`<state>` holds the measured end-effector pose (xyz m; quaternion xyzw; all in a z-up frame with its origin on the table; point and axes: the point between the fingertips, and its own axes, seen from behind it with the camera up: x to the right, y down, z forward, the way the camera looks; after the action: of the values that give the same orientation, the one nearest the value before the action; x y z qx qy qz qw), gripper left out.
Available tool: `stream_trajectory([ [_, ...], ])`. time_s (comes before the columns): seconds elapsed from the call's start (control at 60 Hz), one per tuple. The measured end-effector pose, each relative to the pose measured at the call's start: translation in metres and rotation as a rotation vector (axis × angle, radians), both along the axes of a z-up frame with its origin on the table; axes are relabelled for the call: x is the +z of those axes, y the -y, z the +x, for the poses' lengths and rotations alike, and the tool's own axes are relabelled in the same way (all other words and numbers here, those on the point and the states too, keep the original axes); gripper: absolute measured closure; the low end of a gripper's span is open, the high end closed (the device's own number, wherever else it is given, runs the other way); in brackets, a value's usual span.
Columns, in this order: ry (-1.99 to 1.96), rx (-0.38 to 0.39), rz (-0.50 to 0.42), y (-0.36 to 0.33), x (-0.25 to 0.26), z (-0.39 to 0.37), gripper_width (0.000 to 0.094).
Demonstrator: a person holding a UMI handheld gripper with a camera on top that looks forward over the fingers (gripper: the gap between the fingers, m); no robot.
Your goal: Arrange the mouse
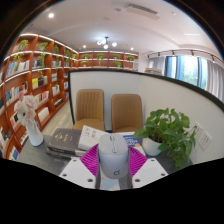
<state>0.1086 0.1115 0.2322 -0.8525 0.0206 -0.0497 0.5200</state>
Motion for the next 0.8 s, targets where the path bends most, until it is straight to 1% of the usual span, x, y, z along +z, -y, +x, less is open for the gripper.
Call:
stream_trajectory([
  [0.017,-0.001,0.007,-0.015,-0.004,-0.02,-0.019,0.0574],
  [0.05,-0.004,0.025,-0.054,-0.004,-0.034,-0.024,0.0573],
  [0.133,-0.014,0.058,-0.149,-0.005,-0.091,-0.048,0.0573],
  [0.167,-0.022,0.067,-0.182,-0.009,-0.124,-0.062,0.0572],
  [0.3,-0.017,0.094,-0.297,0.003,-0.193,-0.081,0.0573],
  [0.45,-0.029,0.075,-0.385,0.024,-0.244,-0.084,0.0563],
  [0.483,-0.028,0.073,-0.349,0.022,-0.244,-0.084,0.0563],
  [0.567,0.003,0.082,-0.354,0.024,-0.244,-0.083,0.0551],
  [0.617,-0.019,0.068,-0.354,0.023,-0.244,-0.084,0.0511],
  [0.667,-0.037,0.057,-0.351,0.022,-0.245,-0.084,0.049],
  [0.767,-0.059,0.034,-0.366,0.022,-0.245,-0.084,0.0394],
  [0.8,-0.062,0.023,-0.376,0.023,-0.245,-0.082,0.0337],
])
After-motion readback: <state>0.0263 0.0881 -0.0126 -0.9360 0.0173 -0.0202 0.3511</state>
